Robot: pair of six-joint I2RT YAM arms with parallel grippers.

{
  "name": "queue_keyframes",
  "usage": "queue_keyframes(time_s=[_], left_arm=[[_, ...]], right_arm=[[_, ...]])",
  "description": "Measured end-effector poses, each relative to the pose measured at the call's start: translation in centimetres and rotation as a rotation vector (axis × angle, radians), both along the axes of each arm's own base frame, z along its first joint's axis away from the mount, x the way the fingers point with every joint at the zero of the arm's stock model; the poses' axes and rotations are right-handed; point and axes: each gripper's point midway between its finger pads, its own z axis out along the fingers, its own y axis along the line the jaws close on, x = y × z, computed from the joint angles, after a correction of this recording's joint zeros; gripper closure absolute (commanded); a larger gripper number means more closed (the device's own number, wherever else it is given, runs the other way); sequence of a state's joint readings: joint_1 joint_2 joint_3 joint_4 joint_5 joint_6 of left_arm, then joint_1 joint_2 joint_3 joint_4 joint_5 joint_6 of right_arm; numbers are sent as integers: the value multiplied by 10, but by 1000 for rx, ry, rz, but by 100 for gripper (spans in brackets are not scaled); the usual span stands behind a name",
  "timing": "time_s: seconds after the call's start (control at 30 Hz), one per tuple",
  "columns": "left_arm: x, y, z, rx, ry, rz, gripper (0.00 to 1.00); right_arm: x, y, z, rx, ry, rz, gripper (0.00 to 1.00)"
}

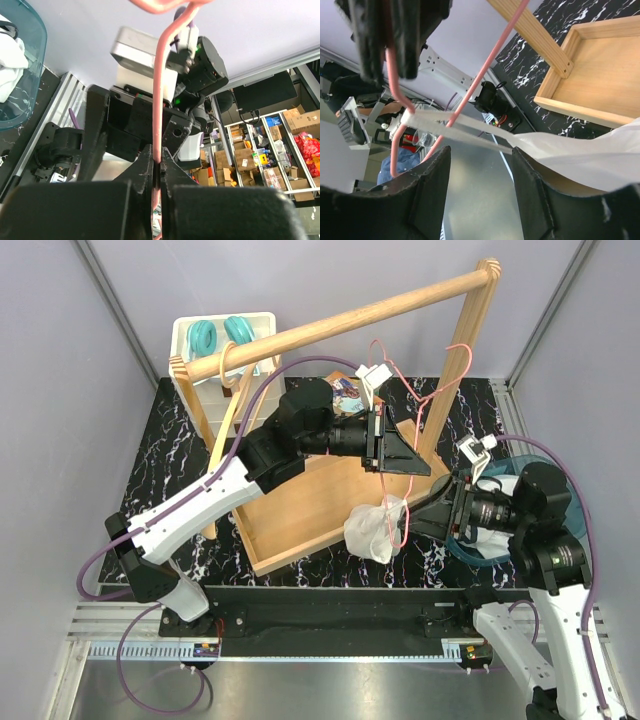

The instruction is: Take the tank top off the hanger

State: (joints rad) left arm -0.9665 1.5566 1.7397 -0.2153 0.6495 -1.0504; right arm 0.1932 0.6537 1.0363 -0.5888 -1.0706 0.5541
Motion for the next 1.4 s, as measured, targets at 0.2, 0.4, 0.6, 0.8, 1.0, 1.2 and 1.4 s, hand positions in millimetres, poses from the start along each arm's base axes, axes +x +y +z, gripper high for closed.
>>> queue_keyframes(time_s=[0.2,0.4,0.6,0.8,1.0,1.2,1.4], left_arm=[[-1,0,0,0,9,-3,100],[-2,0,2,-5,18,-7,100],[-2,0,2,-6,19,-9,100],[-2,0,2,-6,19,-9,100],[0,0,2,-6,12,3,100],[6,-2,1,-6,-9,34,100],[17,-3,-3,4,-51,91,100]], right_arm=[[-10,0,-1,11,-13,21,42],[3,2,1,16,-12,21,42],[16,5,0,16,5,22,44],[13,6,7,35,-8,41,66],[1,6,19,65,-17,55,100],[-24,1,32,100,-45,53,100],[-39,-5,36,120,-70,-18,100]])
